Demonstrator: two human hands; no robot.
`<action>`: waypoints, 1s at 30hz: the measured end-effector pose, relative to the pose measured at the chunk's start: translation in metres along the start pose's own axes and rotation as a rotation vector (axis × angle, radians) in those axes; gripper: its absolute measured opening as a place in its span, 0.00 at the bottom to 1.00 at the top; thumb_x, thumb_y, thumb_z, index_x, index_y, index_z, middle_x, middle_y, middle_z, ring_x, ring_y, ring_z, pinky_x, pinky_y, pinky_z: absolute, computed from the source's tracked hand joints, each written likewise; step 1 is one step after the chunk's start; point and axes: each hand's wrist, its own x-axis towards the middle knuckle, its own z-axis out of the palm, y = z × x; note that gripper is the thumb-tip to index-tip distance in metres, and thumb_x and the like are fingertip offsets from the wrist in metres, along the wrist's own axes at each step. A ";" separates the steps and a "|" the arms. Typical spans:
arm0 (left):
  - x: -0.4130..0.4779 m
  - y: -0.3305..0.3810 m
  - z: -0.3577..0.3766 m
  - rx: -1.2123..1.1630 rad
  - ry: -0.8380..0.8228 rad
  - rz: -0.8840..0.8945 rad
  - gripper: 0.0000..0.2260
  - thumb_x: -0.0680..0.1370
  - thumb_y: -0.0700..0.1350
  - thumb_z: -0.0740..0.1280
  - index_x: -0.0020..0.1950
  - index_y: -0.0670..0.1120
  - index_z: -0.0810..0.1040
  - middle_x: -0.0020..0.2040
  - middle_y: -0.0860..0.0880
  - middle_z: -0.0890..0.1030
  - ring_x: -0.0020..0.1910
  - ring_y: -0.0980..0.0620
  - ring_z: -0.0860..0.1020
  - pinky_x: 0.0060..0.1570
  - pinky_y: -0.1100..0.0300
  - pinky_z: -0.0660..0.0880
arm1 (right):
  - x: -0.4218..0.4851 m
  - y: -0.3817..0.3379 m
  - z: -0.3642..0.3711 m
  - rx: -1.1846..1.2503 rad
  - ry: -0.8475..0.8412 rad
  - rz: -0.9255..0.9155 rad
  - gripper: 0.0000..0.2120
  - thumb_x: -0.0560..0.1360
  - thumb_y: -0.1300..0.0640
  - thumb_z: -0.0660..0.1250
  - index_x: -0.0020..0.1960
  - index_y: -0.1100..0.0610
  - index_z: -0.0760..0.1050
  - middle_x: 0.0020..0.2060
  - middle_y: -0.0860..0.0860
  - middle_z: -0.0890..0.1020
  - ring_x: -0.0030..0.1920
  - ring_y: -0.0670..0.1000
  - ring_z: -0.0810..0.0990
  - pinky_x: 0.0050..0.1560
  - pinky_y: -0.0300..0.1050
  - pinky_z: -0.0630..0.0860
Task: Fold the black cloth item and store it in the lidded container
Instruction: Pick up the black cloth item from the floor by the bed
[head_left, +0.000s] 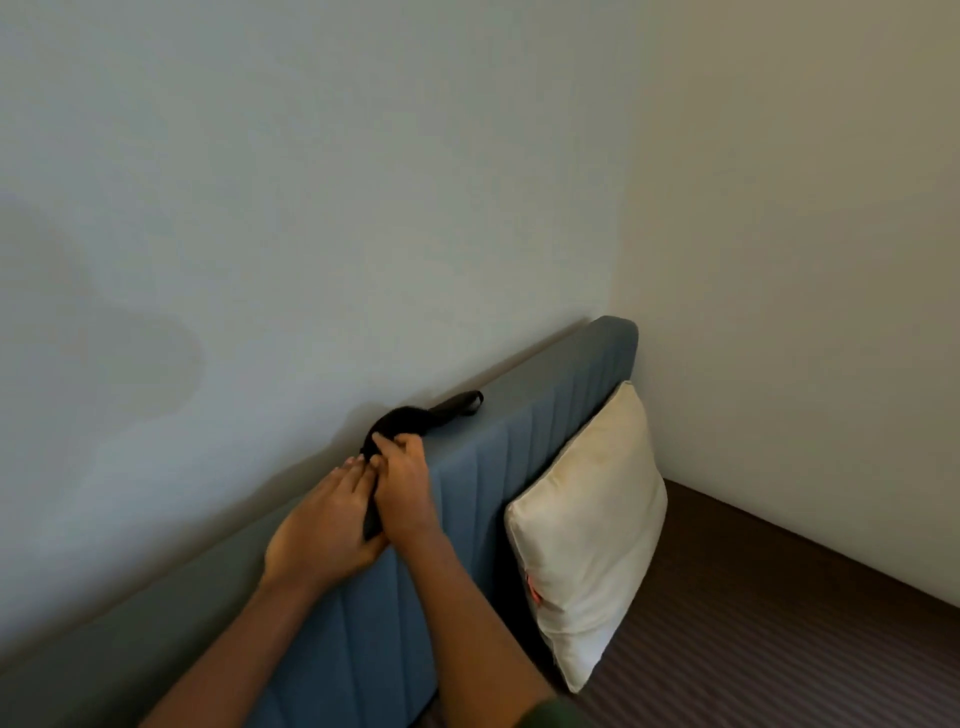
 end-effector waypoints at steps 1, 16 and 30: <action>-0.002 0.001 0.002 -0.012 0.022 0.003 0.33 0.65 0.57 0.64 0.62 0.36 0.78 0.58 0.39 0.82 0.57 0.43 0.82 0.56 0.51 0.77 | -0.002 0.001 0.001 0.026 -0.003 0.003 0.17 0.81 0.64 0.54 0.69 0.65 0.67 0.63 0.58 0.68 0.61 0.55 0.73 0.64 0.37 0.68; -0.010 0.012 0.001 -0.034 0.097 -0.090 0.33 0.75 0.57 0.62 0.77 0.46 0.57 0.77 0.47 0.60 0.76 0.51 0.59 0.73 0.57 0.60 | -0.022 0.007 0.003 0.005 0.072 -0.071 0.08 0.78 0.48 0.54 0.51 0.52 0.64 0.46 0.54 0.76 0.54 0.57 0.76 0.60 0.61 0.73; -0.014 0.011 0.006 -0.125 0.082 -0.110 0.32 0.74 0.50 0.64 0.76 0.45 0.59 0.76 0.46 0.63 0.75 0.50 0.62 0.71 0.56 0.63 | -0.039 -0.011 0.007 -0.105 0.083 -0.028 0.06 0.82 0.57 0.48 0.56 0.53 0.62 0.51 0.54 0.69 0.49 0.50 0.65 0.49 0.44 0.63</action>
